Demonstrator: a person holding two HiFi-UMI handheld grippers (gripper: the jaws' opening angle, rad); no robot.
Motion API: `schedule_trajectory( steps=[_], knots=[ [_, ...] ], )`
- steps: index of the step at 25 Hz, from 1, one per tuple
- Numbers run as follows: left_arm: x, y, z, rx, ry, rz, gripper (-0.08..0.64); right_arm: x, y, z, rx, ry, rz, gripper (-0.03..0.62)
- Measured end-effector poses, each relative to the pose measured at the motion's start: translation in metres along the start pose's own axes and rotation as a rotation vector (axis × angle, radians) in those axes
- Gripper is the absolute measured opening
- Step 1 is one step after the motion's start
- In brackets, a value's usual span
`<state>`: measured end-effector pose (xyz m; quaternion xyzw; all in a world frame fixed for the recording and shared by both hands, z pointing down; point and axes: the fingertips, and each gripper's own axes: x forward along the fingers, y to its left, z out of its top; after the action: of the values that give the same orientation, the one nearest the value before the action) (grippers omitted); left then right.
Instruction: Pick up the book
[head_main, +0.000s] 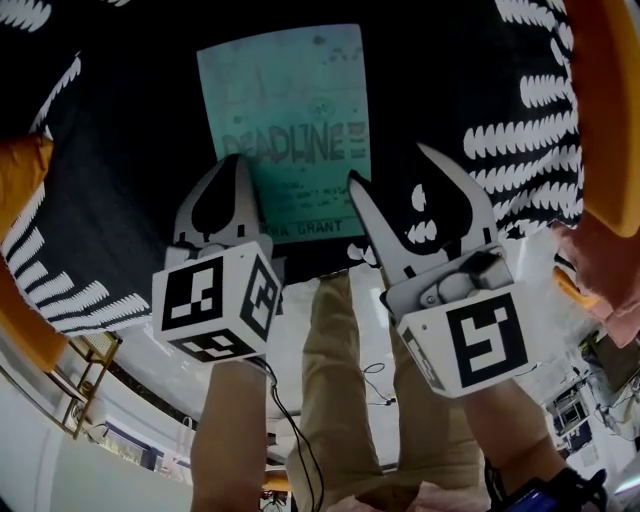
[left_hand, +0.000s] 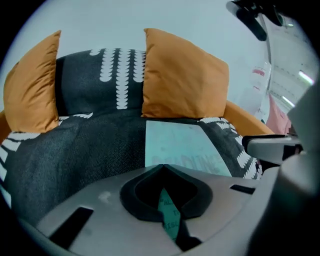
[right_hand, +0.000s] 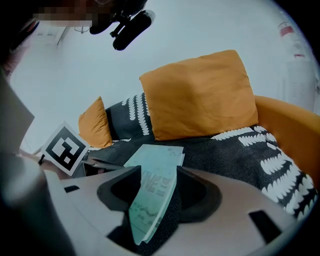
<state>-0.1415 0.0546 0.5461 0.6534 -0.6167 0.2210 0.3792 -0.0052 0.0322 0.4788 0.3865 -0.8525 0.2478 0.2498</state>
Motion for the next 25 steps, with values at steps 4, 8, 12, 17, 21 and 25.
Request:
schedule_trajectory(
  steps=[4, 8, 12, 17, 21, 25],
  knots=[
    [0.003, 0.006, -0.002, -0.087, -0.012, -0.018, 0.011, 0.003, -0.004, 0.0, -0.006, 0.009, 0.004, 0.227],
    [0.0, 0.023, 0.0, -0.14, -0.028, 0.039, 0.011, 0.005, -0.005, 0.003, 0.002, 0.009, 0.006, 0.232],
    [0.0, 0.029, 0.0, -0.192, -0.036, 0.043, 0.011, 0.009, 0.003, -0.004, 0.047, 0.04, 0.042, 0.249],
    [0.0, 0.035, 0.0, -0.251, -0.032, 0.026, 0.011, 0.018, 0.015, -0.007, 0.095, 0.061, 0.08, 0.276],
    [0.0, 0.041, 0.002, -0.306, -0.04, 0.022, 0.011, 0.022, 0.019, -0.01, 0.125, 0.066, 0.095, 0.287],
    [-0.002, 0.049, 0.002, -0.349, -0.052, 0.035, 0.011, 0.025, 0.026, -0.016, 0.147, 0.078, 0.109, 0.294]
  ],
)
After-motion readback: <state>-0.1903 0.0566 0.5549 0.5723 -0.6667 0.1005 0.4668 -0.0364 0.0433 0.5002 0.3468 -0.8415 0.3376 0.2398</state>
